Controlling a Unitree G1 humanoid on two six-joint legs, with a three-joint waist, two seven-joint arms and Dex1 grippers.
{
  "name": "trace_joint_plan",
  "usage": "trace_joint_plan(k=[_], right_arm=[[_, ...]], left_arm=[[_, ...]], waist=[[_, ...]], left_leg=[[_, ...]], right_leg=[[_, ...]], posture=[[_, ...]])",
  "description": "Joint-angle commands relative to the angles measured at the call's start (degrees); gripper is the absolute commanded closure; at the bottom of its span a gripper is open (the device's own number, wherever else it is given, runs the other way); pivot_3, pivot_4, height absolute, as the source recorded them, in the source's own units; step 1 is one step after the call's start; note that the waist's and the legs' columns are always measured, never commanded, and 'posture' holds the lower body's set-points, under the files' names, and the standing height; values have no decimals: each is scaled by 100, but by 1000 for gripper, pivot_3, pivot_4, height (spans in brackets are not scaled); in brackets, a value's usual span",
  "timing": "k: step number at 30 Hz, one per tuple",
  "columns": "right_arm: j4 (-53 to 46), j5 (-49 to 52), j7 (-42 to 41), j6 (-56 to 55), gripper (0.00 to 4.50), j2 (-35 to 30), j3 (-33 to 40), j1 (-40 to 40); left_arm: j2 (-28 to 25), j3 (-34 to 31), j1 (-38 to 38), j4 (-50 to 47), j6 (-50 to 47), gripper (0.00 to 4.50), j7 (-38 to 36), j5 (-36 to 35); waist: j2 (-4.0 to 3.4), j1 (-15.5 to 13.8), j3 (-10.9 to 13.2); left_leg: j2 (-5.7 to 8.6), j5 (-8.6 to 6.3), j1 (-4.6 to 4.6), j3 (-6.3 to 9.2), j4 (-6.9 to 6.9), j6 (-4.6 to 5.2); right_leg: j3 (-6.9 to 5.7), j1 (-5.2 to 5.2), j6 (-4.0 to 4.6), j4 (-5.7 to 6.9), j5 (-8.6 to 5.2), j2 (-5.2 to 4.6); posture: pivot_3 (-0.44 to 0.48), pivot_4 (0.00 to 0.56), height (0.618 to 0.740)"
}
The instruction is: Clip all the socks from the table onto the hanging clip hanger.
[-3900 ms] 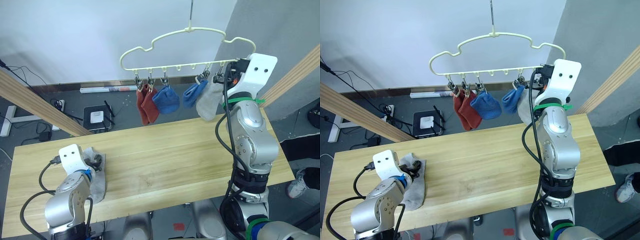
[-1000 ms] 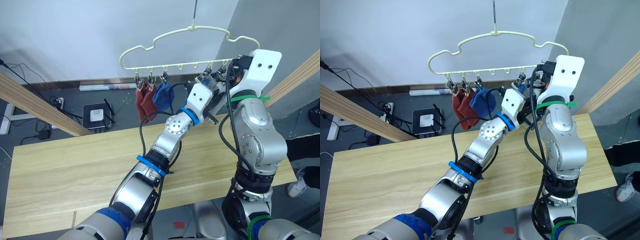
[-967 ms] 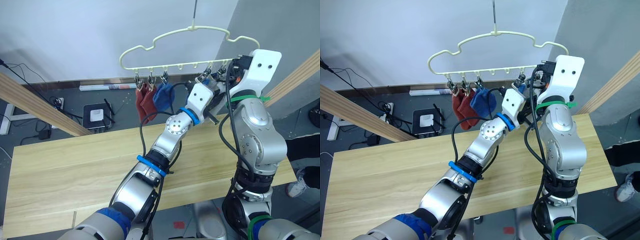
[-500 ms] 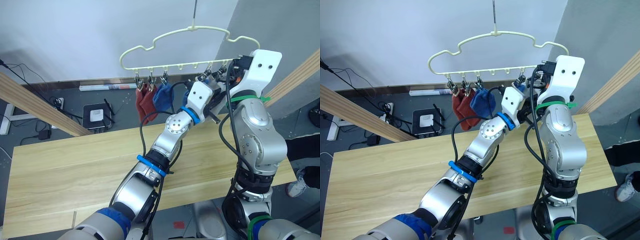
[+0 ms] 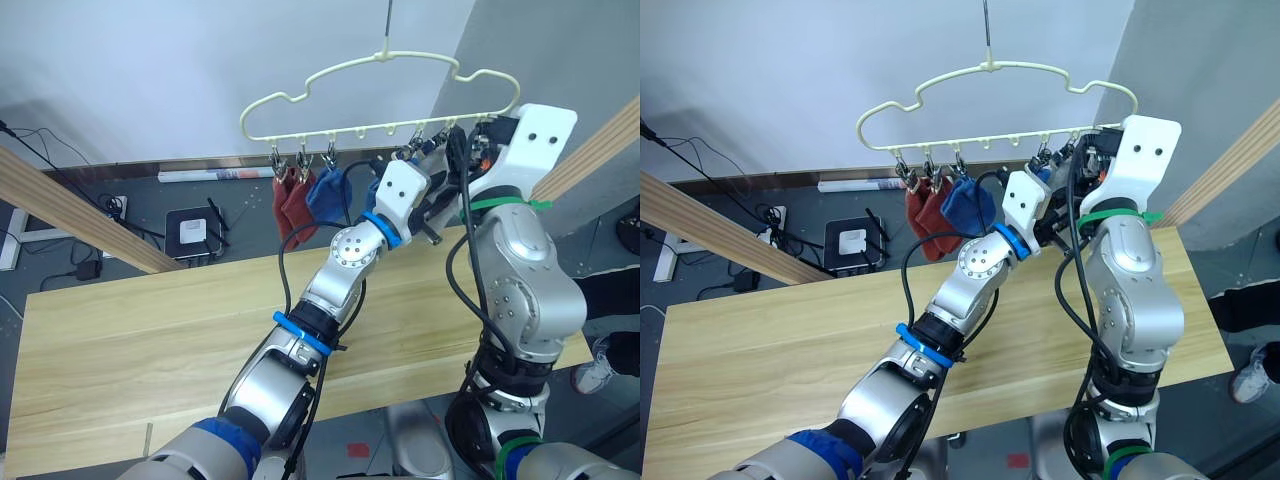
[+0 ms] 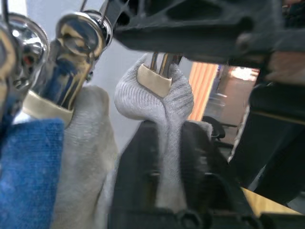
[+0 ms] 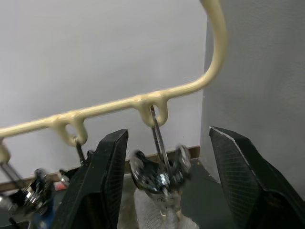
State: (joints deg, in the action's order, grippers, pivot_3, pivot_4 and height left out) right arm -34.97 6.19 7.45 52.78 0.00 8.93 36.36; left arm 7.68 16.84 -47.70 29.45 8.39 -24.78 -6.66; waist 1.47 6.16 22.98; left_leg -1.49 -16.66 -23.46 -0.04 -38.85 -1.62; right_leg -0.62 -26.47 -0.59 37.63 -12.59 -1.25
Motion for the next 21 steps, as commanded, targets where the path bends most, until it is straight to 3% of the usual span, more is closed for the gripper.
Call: trace_joint_plan(k=[1, 8, 16, 19, 21], right_arm=[[-764, 400, -400, 308, 1623, -212, 96, -181], [-1351, 1082, -1089, 798, 1623, -793, 422, -622], [-1843, 1888, -2149, 902, 1623, -1991, 929, -1432], [-1897, 2223, -2641, 793, 1032, -2469, 1117, -1750], [-1856, 2369, -2832, 692, 435, -2692, 1162, -1882]], left_arm=[[226, 276, 382, -532, -128, 2308, -449, -72], [-220, 364, 913, -1120, -359, 117, -1061, 19], [-1923, 8, 1709, -2909, -1018, 41, -2562, -680], [-2758, -661, 1990, -3460, -1473, 0, -2793, -1106], [-3018, -839, 2060, -3628, -1699, 0, -2862, -1296]], waist=[[0, 0, 0], [0, 5, 0], [0, 9, 0], [0, 5, 0], [0, 2, 0]], left_leg=[[0, 0, 0, 0, 0, 0], [0, 0, 4, 4, -4, 0], [-8, 1, 15, 7, -6, -1], [-6, 1, 23, 6, -7, -1], [-7, 1, 28, 3, -7, -1]], right_leg=[[0, 0, 0, 1, 0, 0], [2, 1, -1, 9, 0, 3], [5, 4, -1, 22, -1, 9], [6, 10, -27, 22, -16, 9], [7, 12, -28, 23, -17, 9]], posture=[[-231, 411, 740], [-220, 408, 740], [-203, 395, 740], [-187, 379, 740], [-180, 372, 740]])
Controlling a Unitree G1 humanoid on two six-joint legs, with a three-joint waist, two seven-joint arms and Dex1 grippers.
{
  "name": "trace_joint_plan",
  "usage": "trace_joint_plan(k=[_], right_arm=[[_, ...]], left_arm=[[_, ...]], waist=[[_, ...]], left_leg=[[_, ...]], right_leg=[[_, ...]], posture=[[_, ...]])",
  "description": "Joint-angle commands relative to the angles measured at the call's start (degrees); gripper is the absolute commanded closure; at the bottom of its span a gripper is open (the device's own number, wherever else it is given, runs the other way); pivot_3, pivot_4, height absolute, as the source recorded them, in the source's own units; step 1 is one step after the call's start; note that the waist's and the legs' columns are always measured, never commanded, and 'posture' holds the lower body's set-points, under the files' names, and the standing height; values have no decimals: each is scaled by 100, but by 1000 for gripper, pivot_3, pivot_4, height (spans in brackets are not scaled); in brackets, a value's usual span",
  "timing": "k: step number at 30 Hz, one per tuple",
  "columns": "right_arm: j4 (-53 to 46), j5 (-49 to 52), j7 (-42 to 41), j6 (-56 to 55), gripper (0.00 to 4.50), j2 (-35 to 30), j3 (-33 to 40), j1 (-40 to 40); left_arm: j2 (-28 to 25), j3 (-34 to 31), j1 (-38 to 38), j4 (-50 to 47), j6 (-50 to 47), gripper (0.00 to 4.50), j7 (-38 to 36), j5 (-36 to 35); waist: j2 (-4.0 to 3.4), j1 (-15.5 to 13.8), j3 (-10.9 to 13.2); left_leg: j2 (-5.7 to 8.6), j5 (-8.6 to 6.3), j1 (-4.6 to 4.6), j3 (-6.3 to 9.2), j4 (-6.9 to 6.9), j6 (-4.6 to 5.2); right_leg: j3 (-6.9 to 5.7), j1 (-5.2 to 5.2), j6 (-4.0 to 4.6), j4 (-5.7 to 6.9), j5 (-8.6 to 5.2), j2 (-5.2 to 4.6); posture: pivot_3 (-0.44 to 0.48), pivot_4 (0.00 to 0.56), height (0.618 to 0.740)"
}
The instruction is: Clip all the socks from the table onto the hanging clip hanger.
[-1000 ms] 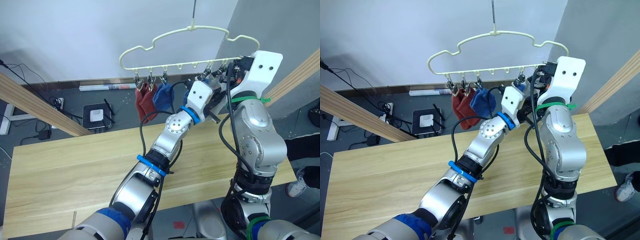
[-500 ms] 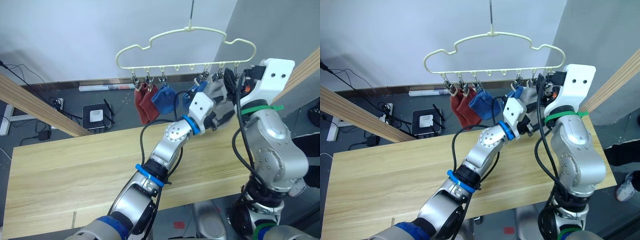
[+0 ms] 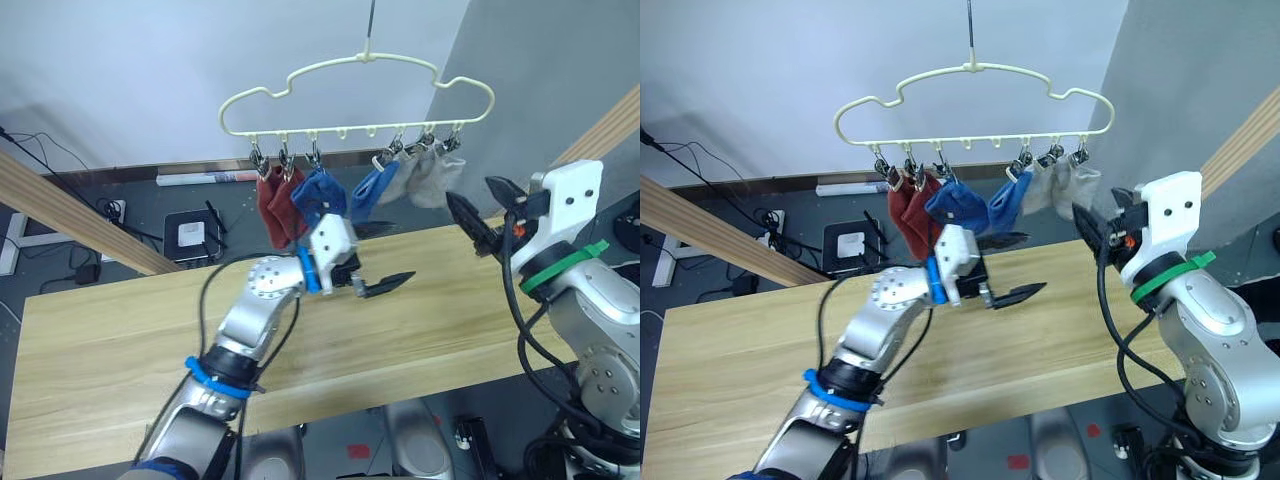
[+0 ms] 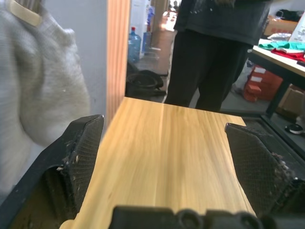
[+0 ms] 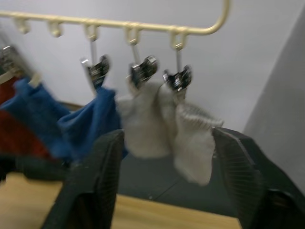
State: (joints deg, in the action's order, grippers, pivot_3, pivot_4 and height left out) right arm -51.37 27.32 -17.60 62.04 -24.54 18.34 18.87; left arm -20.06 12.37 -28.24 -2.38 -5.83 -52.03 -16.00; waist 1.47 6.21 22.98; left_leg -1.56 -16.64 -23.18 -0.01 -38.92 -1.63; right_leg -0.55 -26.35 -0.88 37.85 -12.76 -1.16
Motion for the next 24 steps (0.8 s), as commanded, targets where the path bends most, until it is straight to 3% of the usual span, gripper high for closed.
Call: trace_joint_plan(k=[1, 7, 10, 16, 24], right_arm=[[-147, 242, -475, -377, 116, -452, 261, -238], [573, 110, -1629, -1614, 52, -1510, 552, -683], [985, 96, -2134, -2209, 52, -1814, 765, -1012], [1627, 177, -2776, -2889, 52, -2176, 1153, -1533], [1642, 283, -2588, -2981, 52, -2146, 1299, -1596]], left_arm=[[-455, -561, 200, -591, -364, 0, -106, -391], [-1587, -1618, 879, -1474, -1583, 0, 14, -962], [-1970, -1975, 1286, -1761, -1972, 0, 322, -880], [-2275, -2338, 1669, -1784, -2013, 0, 644, -695], [-2210, -2313, 1432, -1681, -2304, 0, 936, -806]], waist=[[0, -18, -1], [9, -118, -12], [10, -190, -42], [18, -388, -243], [49, -459, -543]], left_leg=[[-1, 0, 6, -2, 0, 0], [3, 1, 16, -10, 2, -3], [-1, 12, 14, -5, 2, -22], [4, 15, 13, -8, 2, -27], [5, 15, 21, -15, -2, -26]], right_leg=[[0, 4, 0, 1, 0, 0], [-5, 17, -3, -9, -1, -2], [-8, 17, -1, -10, -1, -6], [-12, 18, 27, -13, 16, -11], [-12, 31, 1, -11, 1, -1]], posture=[[-169, 362, 740], [-107, 308, 740], [-83, 281, 740], [-40, 224, 740], [-38, 187, 740]])
